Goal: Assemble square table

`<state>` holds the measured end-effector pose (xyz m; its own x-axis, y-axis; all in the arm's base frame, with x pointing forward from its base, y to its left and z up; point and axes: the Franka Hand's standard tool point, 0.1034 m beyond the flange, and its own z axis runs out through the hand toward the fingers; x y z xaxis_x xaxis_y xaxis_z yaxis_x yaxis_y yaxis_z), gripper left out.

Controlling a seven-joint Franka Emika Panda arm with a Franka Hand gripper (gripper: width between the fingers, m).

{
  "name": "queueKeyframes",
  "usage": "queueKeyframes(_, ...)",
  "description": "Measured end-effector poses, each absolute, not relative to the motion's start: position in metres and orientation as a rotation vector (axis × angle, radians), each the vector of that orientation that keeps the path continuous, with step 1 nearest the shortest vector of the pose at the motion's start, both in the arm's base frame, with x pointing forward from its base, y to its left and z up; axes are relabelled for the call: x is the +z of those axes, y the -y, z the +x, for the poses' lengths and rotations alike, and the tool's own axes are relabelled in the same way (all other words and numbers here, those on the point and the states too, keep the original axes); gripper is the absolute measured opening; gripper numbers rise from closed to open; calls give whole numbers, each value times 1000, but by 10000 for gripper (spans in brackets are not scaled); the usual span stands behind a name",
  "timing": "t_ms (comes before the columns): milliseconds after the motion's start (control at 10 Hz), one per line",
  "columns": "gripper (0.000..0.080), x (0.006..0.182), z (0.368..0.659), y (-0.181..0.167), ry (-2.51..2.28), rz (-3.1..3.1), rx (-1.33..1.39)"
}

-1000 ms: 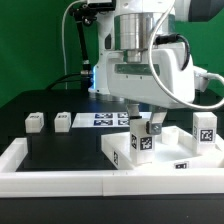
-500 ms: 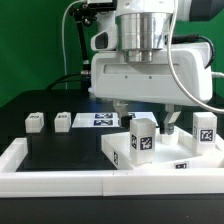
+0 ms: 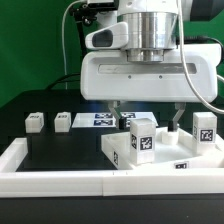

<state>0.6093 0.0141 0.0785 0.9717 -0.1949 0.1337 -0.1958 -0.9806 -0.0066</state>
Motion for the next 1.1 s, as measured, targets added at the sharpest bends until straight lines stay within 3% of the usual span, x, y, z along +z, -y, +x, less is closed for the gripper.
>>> queueKeyframes(700,649,79,608,-4,-309,3069,161)
queueKeyframes(900,390,79,608,-4,-308,3069,161)
queueKeyframes(1000,390,79,608,-4,-287,3072,162)
queueKeyframes(1100,293,79,608,-4,-269,3074,163)
